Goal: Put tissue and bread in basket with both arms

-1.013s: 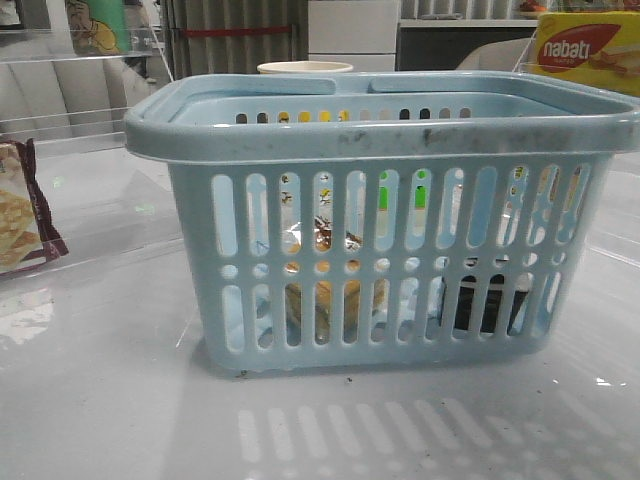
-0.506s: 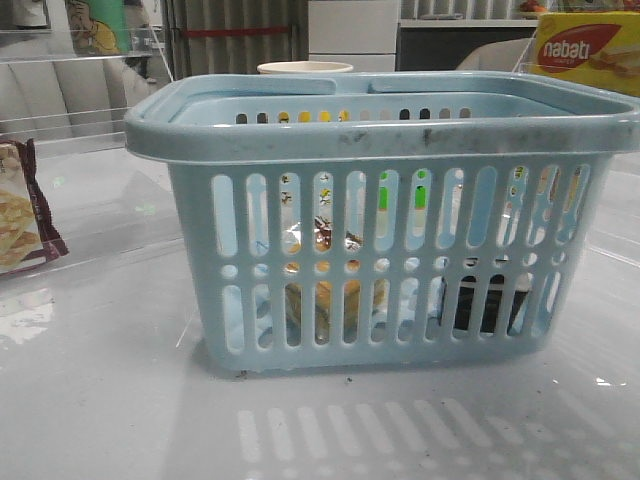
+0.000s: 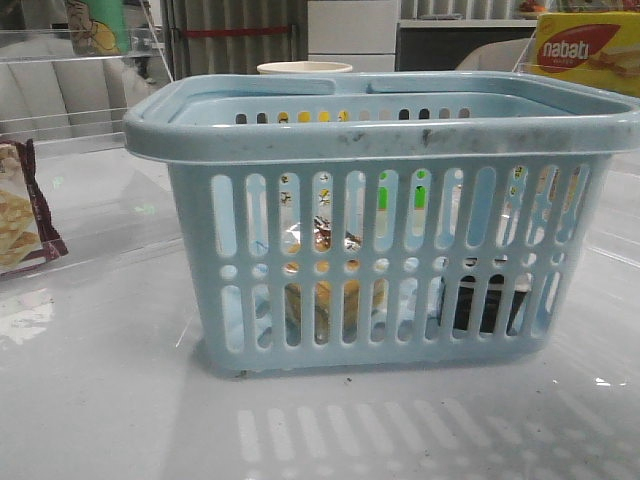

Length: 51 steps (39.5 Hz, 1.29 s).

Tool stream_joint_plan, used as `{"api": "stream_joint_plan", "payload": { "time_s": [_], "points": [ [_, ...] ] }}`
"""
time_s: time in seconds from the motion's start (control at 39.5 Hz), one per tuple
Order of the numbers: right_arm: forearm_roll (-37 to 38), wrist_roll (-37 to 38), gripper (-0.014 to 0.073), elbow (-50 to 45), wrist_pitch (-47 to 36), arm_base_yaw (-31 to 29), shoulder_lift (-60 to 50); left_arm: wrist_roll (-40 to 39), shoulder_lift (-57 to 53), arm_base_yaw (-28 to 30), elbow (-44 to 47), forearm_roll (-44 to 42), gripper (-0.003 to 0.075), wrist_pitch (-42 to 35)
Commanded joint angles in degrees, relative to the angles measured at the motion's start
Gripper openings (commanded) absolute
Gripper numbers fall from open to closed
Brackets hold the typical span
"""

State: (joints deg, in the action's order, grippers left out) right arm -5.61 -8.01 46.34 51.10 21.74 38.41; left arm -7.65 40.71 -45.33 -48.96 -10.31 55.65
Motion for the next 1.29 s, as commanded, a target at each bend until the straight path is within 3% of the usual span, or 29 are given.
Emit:
{"api": "stream_joint_plan", "payload": {
  "time_s": [0.0,0.33,0.38,1.27],
  "points": [
    [0.3,0.1,0.0515,1.5,-3.4,-0.2,-0.2,-0.5,0.0,-0.3,-1.5,-0.7,0.0407,-3.9],
    [-0.2,3.4,0.0060,1.5,-3.3,-0.2,-0.2,-0.5,0.0,-0.3,-1.5,-0.7,0.0118,-4.1],
    [0.0,3.6,0.0057,1.5,-3.3,-0.2,-0.2,-0.5,0.0,-0.3,-1.5,-0.7,0.0090,-4.1],
    [0.4,3.6,0.0058,1.5,-3.1,-0.2,-0.2,-1.2,-1.2,0.8,-1.5,-2.6,0.0092,-3.7]
  ]
}}
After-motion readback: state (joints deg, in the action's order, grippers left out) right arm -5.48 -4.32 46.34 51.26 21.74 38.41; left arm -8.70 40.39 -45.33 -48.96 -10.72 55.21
